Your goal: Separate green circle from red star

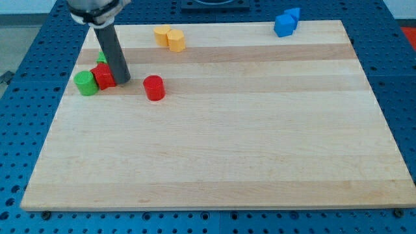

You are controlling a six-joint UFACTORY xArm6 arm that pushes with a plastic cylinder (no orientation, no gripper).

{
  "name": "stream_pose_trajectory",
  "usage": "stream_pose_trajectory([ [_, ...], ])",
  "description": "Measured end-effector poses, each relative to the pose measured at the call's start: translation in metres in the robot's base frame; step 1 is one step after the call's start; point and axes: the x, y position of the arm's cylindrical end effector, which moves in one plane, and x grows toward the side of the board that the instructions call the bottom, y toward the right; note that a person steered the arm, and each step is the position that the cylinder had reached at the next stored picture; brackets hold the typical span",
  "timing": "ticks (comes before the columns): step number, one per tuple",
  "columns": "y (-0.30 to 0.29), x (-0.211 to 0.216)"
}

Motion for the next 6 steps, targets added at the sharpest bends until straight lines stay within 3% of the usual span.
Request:
stream_pose_trajectory([
  [2,0.004,0.079],
  [3,-0.024,0.091],
  [6,-0.097,0.061],
])
